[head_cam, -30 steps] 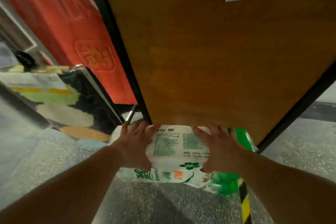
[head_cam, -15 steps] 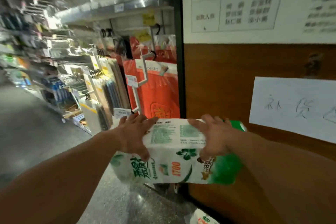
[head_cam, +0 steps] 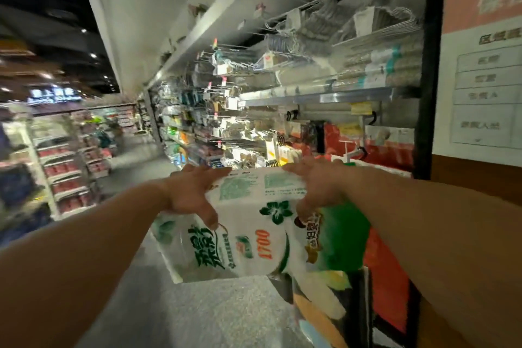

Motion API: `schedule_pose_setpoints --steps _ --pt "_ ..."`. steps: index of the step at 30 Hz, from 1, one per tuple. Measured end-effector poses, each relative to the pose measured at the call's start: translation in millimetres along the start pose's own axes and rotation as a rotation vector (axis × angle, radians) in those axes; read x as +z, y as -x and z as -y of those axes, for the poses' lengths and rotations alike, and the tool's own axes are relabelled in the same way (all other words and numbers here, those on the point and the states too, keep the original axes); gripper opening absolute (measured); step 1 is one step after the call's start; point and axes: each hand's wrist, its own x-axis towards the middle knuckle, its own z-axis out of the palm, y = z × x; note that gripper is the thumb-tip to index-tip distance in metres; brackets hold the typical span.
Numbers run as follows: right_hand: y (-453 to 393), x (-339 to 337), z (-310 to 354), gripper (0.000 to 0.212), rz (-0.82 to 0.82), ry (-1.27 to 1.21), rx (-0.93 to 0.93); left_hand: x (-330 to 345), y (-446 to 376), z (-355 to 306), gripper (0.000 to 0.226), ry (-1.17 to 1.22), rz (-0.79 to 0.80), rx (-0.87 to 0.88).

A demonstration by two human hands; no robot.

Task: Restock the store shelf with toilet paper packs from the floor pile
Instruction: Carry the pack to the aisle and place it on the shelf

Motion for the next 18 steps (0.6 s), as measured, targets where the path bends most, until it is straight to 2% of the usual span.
schedule_pose_setpoints --steps 6,10,14,18 --pt "-60.0 -27.7 99.3 0.121 -0.014 -0.095 -0.237 -48.9 66.4 86.1 0.138 0.039 -0.060 -0.242" --pt "-110.3 -29.9 156.5 0.119 -0.029 -0.080 -0.408 -60.7 98.5 135.8 0.126 0.215 -0.114 -0.382" --pt "-157.4 -34.5 211.1 0.125 -0.024 -0.070 -0.576 -68.2 130.8 172.7 0.128 0.214 -0.199 -0.518" --pt "-194.3 -40.0 267.9 0.121 -0.025 -0.065 -0.739 -70.6 165.9 200.6 0.140 0.082 -0.240 -0.683"
